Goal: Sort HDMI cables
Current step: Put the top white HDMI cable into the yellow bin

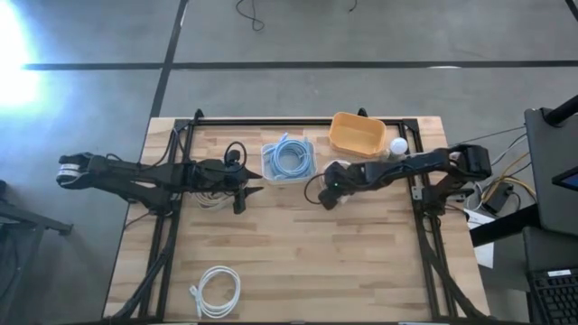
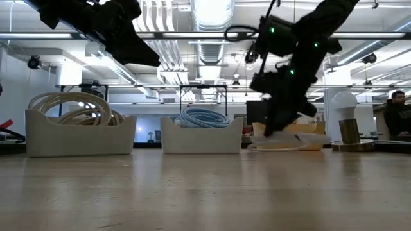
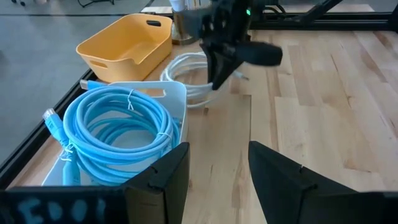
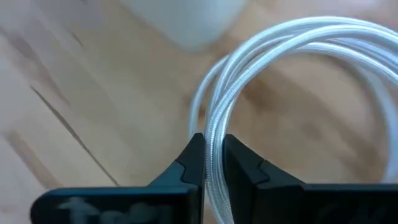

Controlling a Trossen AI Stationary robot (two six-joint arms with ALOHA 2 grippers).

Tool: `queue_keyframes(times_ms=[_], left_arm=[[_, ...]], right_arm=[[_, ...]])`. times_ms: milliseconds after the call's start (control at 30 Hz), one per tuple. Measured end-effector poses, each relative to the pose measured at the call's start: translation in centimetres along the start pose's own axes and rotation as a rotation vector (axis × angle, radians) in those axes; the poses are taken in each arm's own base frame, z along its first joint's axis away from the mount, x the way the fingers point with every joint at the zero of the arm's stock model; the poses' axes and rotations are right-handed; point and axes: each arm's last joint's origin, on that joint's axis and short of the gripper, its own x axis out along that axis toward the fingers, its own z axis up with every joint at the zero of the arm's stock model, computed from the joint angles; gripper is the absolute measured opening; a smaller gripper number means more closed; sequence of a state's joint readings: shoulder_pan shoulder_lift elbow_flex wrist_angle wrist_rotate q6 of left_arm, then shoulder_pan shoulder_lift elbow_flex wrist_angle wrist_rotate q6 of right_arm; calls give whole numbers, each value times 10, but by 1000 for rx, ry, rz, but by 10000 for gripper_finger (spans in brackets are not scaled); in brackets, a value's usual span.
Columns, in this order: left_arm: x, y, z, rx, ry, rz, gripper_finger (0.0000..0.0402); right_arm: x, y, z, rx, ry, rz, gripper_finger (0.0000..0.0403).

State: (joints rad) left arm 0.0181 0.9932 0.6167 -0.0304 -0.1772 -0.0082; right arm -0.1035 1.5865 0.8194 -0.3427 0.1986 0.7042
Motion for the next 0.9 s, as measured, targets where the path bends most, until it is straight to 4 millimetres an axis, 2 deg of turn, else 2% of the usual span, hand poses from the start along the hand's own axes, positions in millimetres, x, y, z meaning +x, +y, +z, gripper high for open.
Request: queue_keyframes(times_ms=[200, 367, 533, 700, 900], left_arm=[[0, 0, 0, -6, 0, 0, 170], [0, 0, 0, -9, -1, 0, 170], [0, 0, 1, -12, -6, 0, 170], [0, 0, 1, -28, -6, -1, 170], [0, 0, 1, -32, -12, -1, 170]], right_arm=[[-32, 4, 19, -7, -113, -38, 30], [-57, 2, 32, -18, -214, -205, 30], [-70, 0, 48, -66, -399, -395, 30], [-63, -12, 59, -59, -443, -537, 30], [-30, -37, 62, -24, -441, -709, 30]])
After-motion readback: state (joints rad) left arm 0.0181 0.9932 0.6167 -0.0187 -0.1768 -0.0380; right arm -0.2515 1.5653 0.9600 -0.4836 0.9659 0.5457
